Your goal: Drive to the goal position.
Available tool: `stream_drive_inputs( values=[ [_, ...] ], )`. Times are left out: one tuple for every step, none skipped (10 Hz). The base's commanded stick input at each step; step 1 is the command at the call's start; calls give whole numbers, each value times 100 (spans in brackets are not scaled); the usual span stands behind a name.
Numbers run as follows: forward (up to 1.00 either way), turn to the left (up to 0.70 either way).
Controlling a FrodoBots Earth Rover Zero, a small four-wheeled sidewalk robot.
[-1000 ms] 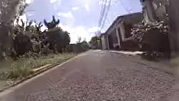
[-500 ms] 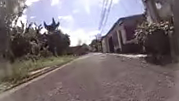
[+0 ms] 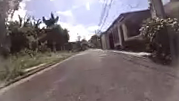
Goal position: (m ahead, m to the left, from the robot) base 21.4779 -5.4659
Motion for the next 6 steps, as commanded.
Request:
stream_drive_inputs(
  values=[
    [70, 0],
    [70, 0],
    [70, 0],
    [70, 0],
    [70, 0],
    [70, 0]
  ],
)
